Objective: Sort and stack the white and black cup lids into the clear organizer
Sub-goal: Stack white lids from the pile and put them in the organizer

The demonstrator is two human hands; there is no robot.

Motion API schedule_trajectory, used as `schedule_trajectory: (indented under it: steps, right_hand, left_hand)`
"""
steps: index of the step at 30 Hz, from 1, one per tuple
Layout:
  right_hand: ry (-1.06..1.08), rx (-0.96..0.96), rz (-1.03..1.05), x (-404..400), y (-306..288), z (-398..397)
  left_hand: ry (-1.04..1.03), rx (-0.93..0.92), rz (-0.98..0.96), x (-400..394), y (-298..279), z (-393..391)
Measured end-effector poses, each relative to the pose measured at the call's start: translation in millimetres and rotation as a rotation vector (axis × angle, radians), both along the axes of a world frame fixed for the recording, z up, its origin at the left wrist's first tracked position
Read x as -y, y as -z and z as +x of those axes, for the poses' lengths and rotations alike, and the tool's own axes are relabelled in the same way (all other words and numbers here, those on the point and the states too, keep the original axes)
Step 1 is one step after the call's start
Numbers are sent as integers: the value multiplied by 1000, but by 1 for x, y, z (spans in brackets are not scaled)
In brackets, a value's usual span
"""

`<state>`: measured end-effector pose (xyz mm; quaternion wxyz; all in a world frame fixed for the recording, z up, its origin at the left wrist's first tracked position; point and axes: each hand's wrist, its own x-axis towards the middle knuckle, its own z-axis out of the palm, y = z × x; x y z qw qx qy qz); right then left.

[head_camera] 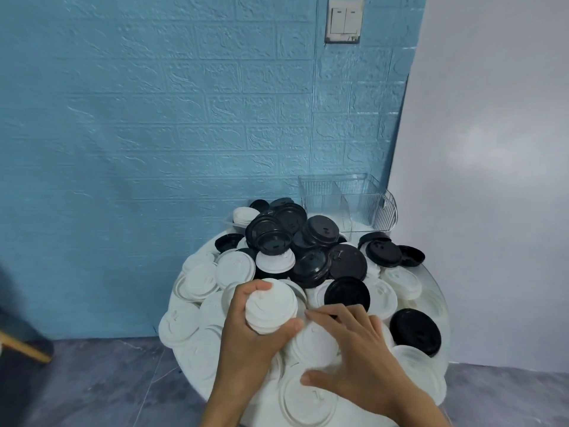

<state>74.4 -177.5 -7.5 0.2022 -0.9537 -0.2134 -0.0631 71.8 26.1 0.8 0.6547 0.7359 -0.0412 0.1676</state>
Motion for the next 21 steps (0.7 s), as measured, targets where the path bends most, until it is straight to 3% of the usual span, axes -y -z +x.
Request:
schedule_trajectory:
  steps: [5, 15, 21]
  right_hand:
    - [37, 34, 51, -3, -2, 4]
    - [63, 121, 373, 4, -40, 2]
    - [-80, 13, 509, -23, -55, 6]
  left_hand:
    - [-7, -7, -22, 3, -3, -3]
    - [-15, -15, -62, 3, -4, -5]
    - [31, -3, -111, 13, -7, -8]
